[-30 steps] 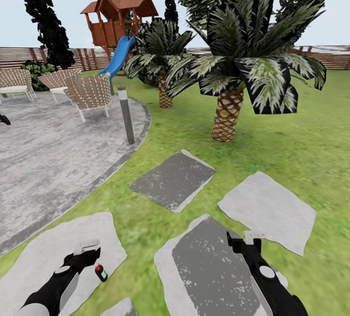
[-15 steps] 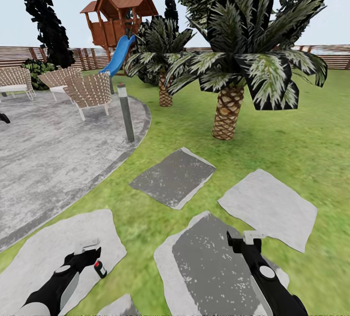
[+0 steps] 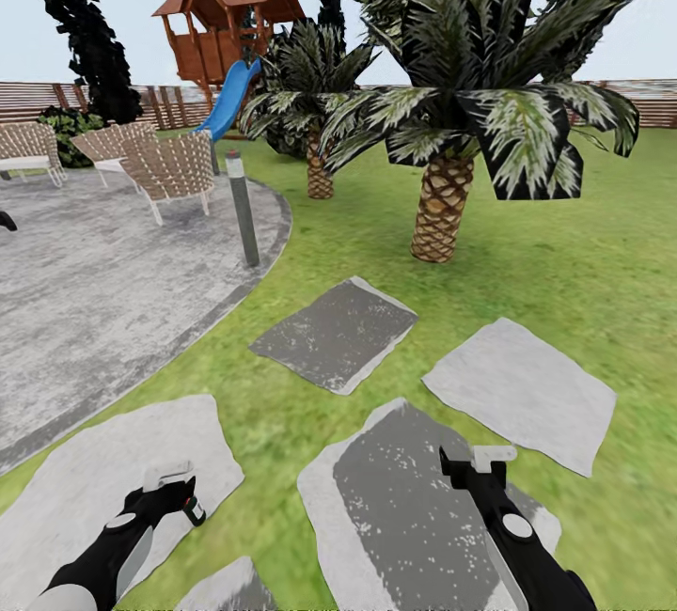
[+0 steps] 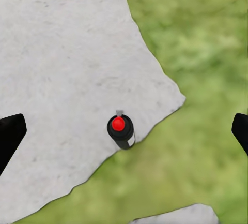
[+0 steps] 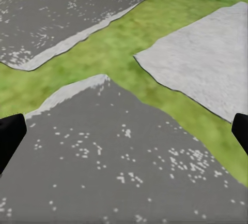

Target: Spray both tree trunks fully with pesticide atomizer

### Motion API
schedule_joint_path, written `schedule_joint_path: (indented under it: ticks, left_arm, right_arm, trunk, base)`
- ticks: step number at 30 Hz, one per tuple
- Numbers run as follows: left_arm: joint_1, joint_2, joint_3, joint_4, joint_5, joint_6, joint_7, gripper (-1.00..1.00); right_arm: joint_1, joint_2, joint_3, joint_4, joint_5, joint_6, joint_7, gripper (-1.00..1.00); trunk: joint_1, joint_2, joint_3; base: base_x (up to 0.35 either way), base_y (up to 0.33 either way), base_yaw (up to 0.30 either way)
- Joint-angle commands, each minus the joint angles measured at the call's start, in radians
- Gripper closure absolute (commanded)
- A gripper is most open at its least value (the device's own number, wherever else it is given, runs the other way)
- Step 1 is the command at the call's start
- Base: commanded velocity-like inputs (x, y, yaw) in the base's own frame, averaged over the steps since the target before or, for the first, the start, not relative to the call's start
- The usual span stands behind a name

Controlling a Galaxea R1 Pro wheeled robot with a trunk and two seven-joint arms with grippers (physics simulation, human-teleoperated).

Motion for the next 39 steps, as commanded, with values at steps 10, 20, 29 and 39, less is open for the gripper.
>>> schedule_joint_path:
  ticks: [10, 20, 29, 39]
  left_arm:
    - [0.000, 0.000, 0.003, 0.004, 0.004, -0.020, 0.000, -1.00]
    - [0.004, 0.000, 0.005, 0.006, 0.002, -0.129, 0.000, -1.00]
    - [0.004, 0.000, 0.005, 0.006, 0.002, -0.133, 0.000, -1.00]
    - [0.004, 0.001, 0.005, 0.006, 0.002, -0.133, 0.000, -1.00]
  right_arm:
    - [-0.001, 0.001, 0.000, 0.000, 0.000, -0.003, -0.003, -1.00]
    - [-0.001, -0.001, 0.000, 0.000, 0.000, -0.003, -0.003, -1.00]
    - [-0.001, -0.001, 0.000, 0.000, 0.000, -0.003, -0.002, -1.00]
    - [-0.001, -0.001, 0.002, 0.000, 0.000, -0.003, -0.003, -1.00]
  trunk:
    - [0.038, -0.071, -0.048]
    - [0.077, -0.141, -0.095]
    - [0.101, -0.183, -0.140]
    - [0.105, -0.186, -0.190]
  base:
    - [0.000, 0.000, 0.000]
    - [0.000, 0.000, 0.000]
    - [0.000, 0.000, -0.024]
    - [0.000, 0.000, -0.127]
